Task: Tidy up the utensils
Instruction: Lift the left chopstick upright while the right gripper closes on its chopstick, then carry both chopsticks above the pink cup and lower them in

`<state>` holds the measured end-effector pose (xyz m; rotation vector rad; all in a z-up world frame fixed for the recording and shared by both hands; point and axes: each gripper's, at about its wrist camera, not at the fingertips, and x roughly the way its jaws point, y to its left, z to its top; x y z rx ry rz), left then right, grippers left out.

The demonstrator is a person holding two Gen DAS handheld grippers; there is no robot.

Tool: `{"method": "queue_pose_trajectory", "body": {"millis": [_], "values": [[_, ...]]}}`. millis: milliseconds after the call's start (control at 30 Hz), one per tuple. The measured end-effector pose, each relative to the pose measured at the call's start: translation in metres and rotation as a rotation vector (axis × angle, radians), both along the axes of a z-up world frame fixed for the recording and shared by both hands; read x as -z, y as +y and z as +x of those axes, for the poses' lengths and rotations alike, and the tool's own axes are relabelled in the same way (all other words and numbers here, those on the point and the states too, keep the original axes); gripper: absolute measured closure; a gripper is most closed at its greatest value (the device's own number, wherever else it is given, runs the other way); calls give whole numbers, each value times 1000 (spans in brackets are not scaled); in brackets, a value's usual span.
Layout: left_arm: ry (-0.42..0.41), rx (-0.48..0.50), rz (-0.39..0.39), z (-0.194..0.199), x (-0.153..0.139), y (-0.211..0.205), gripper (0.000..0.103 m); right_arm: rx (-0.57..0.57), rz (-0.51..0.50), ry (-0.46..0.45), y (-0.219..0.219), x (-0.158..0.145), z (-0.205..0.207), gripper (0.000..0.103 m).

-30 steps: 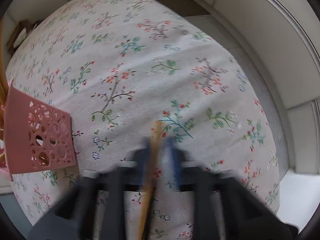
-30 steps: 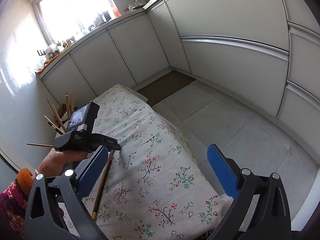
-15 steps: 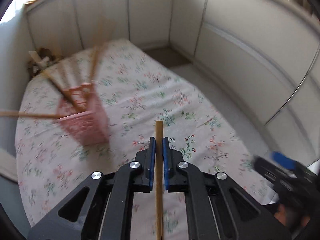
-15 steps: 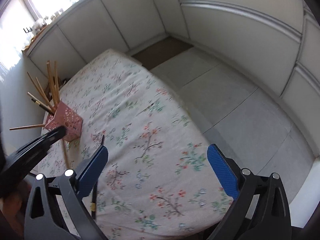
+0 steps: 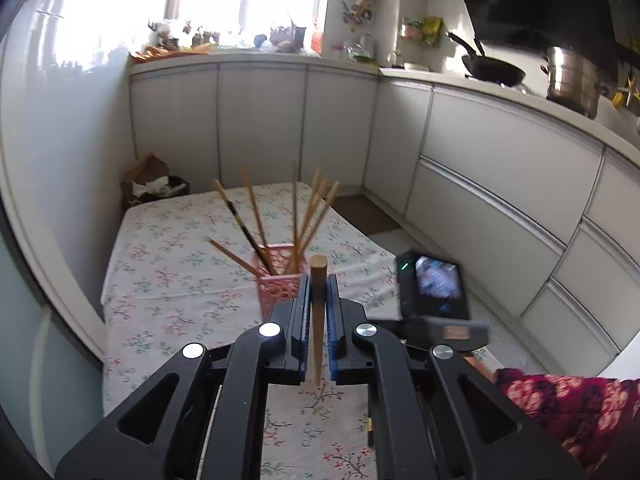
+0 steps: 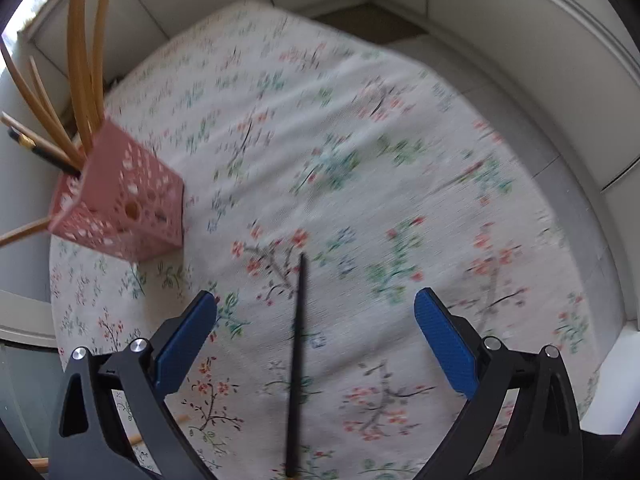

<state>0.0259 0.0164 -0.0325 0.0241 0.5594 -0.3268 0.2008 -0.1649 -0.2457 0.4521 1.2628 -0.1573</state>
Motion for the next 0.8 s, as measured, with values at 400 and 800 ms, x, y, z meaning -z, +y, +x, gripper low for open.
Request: {"method": "queue_pose_trajectory", "body": {"millis": [400, 800], "values": [[-9, -23, -35, -3, -8, 12, 96, -44, -17, -154, -14, -18, -48, 98], [17, 9, -67, -18, -18, 2, 97, -88, -99, -773, -36, -177, -188, 98]]}}
